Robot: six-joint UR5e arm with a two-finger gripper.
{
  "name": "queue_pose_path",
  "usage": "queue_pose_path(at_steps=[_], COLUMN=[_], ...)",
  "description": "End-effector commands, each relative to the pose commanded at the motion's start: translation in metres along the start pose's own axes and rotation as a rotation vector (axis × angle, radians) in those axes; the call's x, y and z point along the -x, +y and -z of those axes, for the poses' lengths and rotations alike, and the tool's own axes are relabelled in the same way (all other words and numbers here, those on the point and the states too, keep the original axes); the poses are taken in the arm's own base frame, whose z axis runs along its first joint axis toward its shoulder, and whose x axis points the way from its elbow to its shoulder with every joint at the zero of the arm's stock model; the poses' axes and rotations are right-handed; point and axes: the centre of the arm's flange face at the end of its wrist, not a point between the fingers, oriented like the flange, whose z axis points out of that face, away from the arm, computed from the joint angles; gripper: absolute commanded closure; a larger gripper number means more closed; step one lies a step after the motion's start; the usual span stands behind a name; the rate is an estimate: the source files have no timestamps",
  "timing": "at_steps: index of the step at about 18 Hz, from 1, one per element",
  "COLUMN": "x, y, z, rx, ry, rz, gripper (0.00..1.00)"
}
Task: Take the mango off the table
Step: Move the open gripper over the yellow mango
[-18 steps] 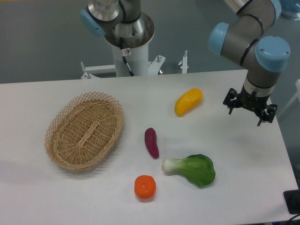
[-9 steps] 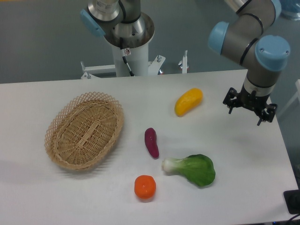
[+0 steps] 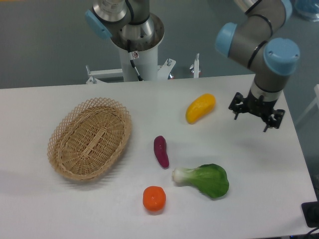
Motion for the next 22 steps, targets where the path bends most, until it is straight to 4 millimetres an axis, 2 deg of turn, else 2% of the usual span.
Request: queue_pose_path(at_steps=[3,5,11,15,22], x=[-0.045,-0.059,-0.071,-0.088,-0.092], y=[0.012,0.017,0.027,0.036,0.036], z=[-0.014,-0.019,-0.031,-0.052,-0.062], rx=[0.021,0.035,0.086,0.145,0.149], ry=[0.046,0.061,0.088,0.129,0.152], rz=[-0.006,-0.019,-0.116,-0.158,-0.157], gripper=[0.0,0.0,0.0,0.0,0.0])
